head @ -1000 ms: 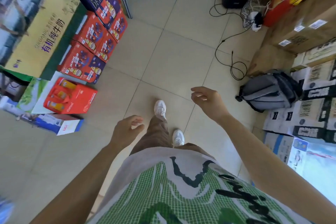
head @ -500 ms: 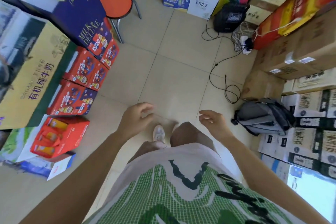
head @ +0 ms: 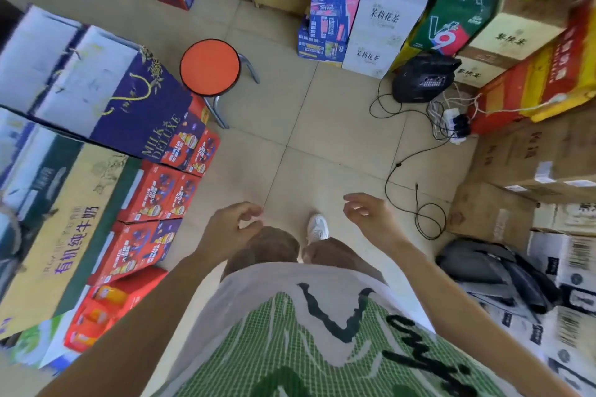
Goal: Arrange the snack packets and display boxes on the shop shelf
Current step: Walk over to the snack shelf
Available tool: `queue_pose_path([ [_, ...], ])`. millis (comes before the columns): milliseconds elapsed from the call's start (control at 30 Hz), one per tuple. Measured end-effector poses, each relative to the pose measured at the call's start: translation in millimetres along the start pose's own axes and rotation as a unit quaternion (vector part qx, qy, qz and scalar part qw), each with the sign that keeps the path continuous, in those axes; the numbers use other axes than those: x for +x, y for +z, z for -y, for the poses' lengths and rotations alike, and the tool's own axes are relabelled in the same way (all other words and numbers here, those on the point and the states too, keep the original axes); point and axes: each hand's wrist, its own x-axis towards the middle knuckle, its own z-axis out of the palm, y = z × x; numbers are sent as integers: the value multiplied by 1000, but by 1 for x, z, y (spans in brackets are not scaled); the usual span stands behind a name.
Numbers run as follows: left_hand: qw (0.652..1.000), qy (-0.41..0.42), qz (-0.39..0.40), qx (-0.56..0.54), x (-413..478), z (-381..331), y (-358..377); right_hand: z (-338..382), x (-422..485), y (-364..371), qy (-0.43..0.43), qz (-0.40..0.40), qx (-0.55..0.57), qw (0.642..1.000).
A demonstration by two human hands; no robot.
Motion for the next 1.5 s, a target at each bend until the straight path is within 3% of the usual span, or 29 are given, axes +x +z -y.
queue_pose_path([
  [200, 996, -58, -54, -42, 57, 14, -52, 123, 101, -18, -79, 10, -26, 997],
  [333, 991, -88, -77, -61, 112, 16, -88, 182, 167, -21, -88, 1, -50, 995],
  [533, 992, -70, -49, -94, 218, -7, -144, 217, 233, -28, -10, -3, -52, 999],
  [733, 997, 22, -16, -66, 331, -72, -199, 237, 286, -55, 55, -31, -47, 997],
  [933, 997, 45, -3, -67, 452, -137, -247, 266, 368, -98, 85, -39, -45, 995],
  [1133, 999, -33, 0, -37, 541, -165, -278, 341, 484, -140, 62, 13, -46, 997],
  [1267, 993, -96, -40, -54, 571, -170, -308, 409, 558, -147, 4, 40, -64, 997],
  [1500, 980, -161, -58, -103, 626, -133, -370, 545, 673, -127, -59, 81, -111, 989],
])
